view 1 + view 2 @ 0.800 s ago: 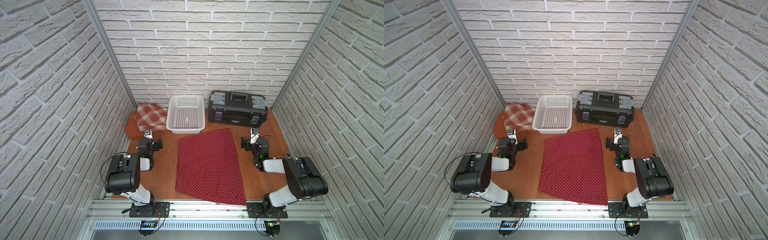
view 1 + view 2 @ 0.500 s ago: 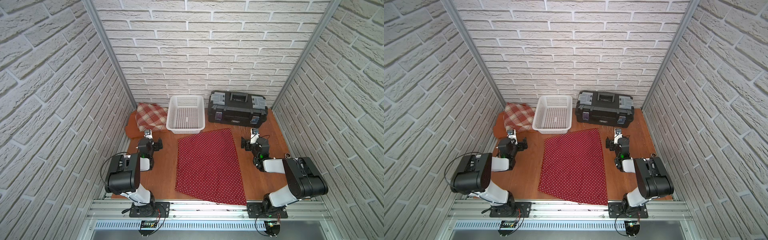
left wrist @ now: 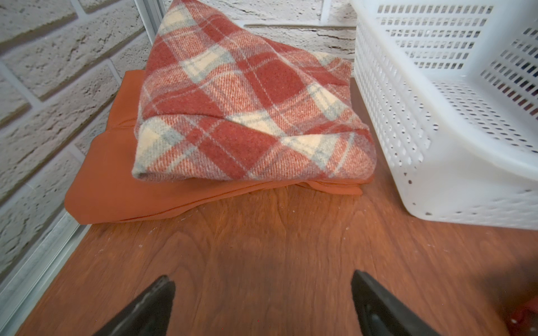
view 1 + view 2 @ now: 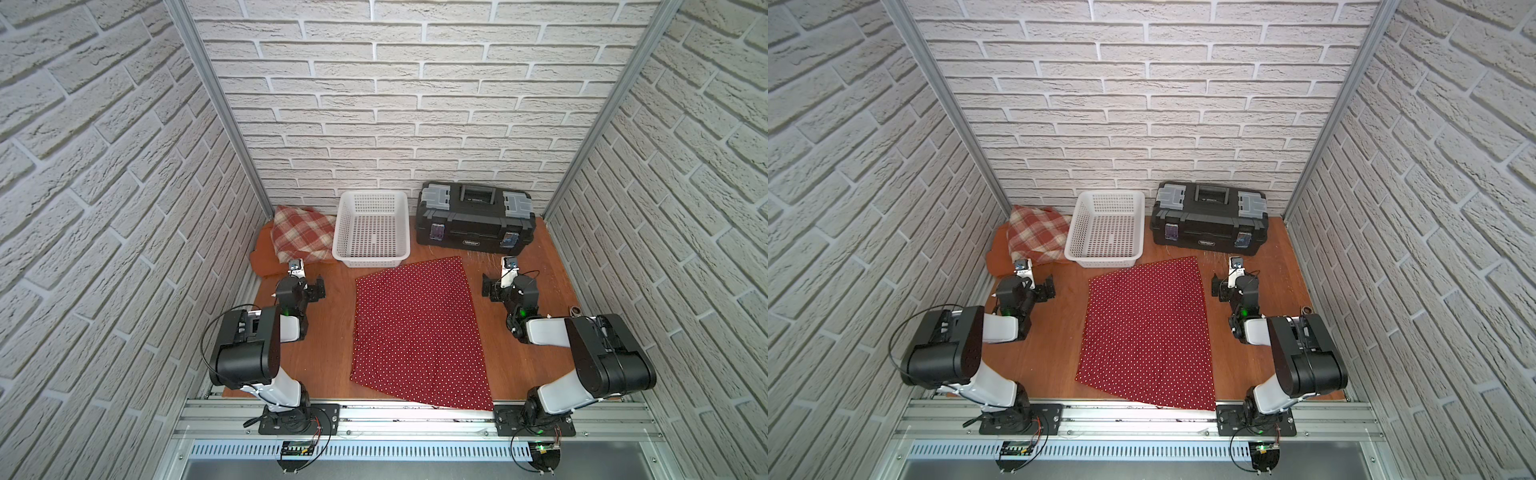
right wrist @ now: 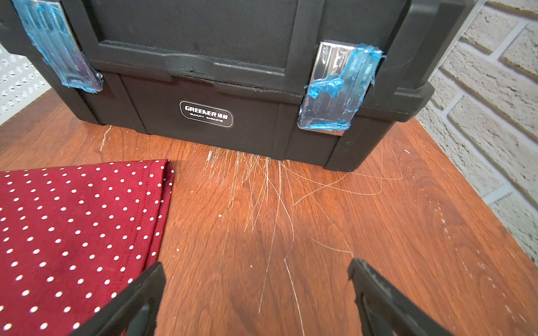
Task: Roll up the skirts
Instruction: Fold the skirt at the center of the board.
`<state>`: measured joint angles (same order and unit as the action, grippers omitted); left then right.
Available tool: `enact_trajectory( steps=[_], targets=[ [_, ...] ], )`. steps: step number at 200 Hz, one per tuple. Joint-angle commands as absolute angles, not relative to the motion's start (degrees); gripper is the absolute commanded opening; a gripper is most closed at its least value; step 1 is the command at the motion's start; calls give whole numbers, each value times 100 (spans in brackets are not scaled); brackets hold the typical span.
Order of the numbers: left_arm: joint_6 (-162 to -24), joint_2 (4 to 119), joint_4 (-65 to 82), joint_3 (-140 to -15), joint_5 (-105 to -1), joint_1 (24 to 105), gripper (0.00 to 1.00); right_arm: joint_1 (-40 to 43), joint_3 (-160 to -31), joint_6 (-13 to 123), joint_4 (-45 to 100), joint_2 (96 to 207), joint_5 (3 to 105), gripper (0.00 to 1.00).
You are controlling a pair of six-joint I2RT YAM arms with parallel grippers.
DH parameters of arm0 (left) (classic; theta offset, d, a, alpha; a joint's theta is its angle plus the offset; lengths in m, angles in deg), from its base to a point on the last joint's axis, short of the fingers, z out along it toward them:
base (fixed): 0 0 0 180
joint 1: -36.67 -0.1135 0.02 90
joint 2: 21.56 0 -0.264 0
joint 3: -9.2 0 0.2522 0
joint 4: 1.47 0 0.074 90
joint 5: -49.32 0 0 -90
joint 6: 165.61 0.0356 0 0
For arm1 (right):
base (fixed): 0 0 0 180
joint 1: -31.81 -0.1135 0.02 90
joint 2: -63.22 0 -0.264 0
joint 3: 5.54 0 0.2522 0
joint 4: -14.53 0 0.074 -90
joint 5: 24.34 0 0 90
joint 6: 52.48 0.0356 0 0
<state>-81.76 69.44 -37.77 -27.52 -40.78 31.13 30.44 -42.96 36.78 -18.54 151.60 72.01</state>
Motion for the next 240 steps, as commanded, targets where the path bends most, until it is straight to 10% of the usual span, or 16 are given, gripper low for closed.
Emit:
enact_trajectory(
  steps=[1, 73, 133, 176, 194, 240],
  targets=[
    [-8157, 6827, -3909, -2706, -4115, 3131, 99, 3067, -4205, 3659, -1926, 15006, 7172, 99],
    [-8010, 6421, -3693, -2646, -3763, 3349, 99, 3093, -4241, 3746, -1931, 14901, 7415, 99],
    [-7903, 3842, -1997, -3021, -3190, 4234, 99, 3051, -7513, 5012, 4361, 14008, 6700, 99],
    [-8521, 2694, -391, -3697, -2145, 5057, 99, 3360, -7019, 7027, 4128, 14231, 6007, 100],
    [-10388, 2319, -610, -3237, -1054, 5029, 99, 3386, -6843, 6920, 3596, 14527, 5114, 67],
    [-12149, 1850, 1354, -3416, -1456, 4800, 93, 2398, -6783, 6339, 4336, 14093, 5587, 47]
  ],
)
